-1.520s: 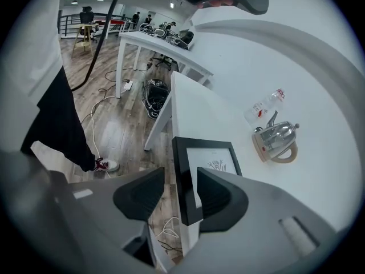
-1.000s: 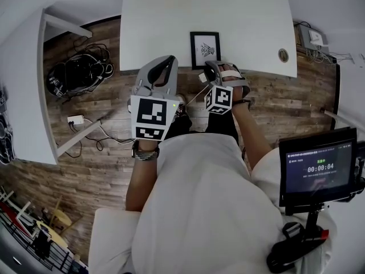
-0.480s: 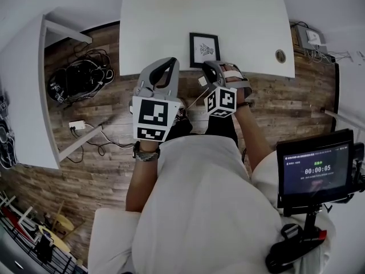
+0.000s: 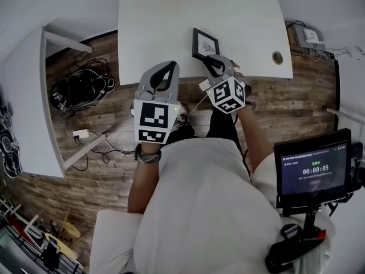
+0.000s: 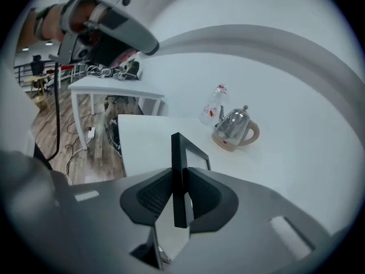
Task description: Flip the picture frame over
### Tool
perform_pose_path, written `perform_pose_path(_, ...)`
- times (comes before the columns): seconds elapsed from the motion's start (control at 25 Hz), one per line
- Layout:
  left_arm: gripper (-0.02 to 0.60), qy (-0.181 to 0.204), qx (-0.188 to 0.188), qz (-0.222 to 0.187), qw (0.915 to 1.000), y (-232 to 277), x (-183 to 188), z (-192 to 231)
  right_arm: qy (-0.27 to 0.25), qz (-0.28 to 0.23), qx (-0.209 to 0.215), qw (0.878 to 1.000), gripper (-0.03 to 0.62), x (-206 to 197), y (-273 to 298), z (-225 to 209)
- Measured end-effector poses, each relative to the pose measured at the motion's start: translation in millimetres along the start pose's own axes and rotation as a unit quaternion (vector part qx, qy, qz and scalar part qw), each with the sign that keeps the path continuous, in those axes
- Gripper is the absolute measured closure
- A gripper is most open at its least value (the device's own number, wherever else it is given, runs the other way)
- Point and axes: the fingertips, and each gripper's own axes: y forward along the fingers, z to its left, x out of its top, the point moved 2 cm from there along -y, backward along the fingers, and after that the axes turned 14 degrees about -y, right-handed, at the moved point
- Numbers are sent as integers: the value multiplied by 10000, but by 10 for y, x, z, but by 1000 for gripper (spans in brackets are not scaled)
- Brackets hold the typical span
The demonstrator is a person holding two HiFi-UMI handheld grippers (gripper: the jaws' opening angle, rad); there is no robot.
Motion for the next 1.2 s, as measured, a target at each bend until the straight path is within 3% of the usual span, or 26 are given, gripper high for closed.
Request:
perform_pose_path(0.28, 577, 56, -117, 37, 9999, 78, 25, -54, 1307, -421, -334, 9900, 511, -44, -128, -258)
perform_pose_path(0.68, 577, 96, -247, 101, 9996, 182, -23, -127, 2991, -1220, -625, 9443, 511, -95, -240, -458)
perform_pose_path(1.12, 578, 56, -335, 116, 9994, 266, -113, -162, 4949, -1945, -846, 8427, 511, -397, -309, -597)
perform_pose_path(1.2, 577, 41, -365, 117, 9993, 282, -122, -179, 5142, -1922, -854, 8315, 511, -473, -309, -584)
